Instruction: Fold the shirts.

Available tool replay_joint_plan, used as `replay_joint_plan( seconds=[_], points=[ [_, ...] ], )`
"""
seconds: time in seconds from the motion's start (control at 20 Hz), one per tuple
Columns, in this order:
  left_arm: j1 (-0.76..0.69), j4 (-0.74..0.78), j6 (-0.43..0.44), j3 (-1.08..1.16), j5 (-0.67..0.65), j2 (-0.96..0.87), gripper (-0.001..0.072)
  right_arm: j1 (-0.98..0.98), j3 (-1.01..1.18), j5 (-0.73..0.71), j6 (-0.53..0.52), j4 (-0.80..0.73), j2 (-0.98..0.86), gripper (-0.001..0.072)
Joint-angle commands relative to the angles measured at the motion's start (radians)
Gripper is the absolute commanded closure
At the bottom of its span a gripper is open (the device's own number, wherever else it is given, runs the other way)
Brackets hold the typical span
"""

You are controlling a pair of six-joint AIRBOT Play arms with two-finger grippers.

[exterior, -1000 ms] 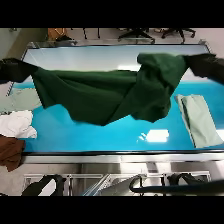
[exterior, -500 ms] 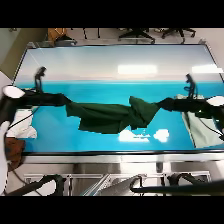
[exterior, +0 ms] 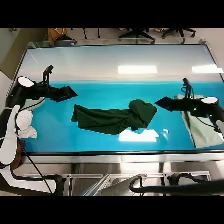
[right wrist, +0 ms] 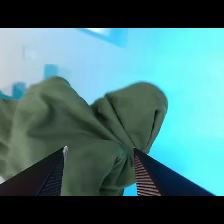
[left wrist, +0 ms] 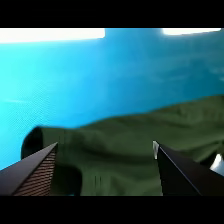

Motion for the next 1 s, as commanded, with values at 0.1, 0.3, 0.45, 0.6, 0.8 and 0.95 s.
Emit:
replay_joint_plan(
  seconds=[0.1,0.3,0.45,0.6,0.8,0.95],
  points=[
    [0.068,0.006,-0.049,-0.216,-0.161,0.163,0.0039,-0.059,0.063,0.185,0.094,-0.055,0.095,0.0044],
    [0.033,0.004,-0.048,-0.522,-0.056,0.285,0.0039,0.021,-0.003,0.234,0.139,-0.056,0.099,0.0045],
    [-0.054,-0.001,-0.055,-0.649,0.104,0.301,0.0039,0.098,-0.072,0.163,0.138,-0.066,0.076,0.0046],
    [-0.154,-0.047,-0.08,-0.706,0.298,0.294,0.0039,0.144,-0.079,0.119,0.14,-0.091,0.017,0.0048],
    [-0.25,-0.084,-0.082,-0.669,0.385,0.179,0.0059,0.193,-0.079,0.112,0.142,-0.071,-0.054,0.0154],
    [-0.303,-0.082,-0.078,-0.583,0.375,0.079,0.0459,0.208,-0.078,0.113,0.131,-0.063,-0.069,0.0398]
  ],
)
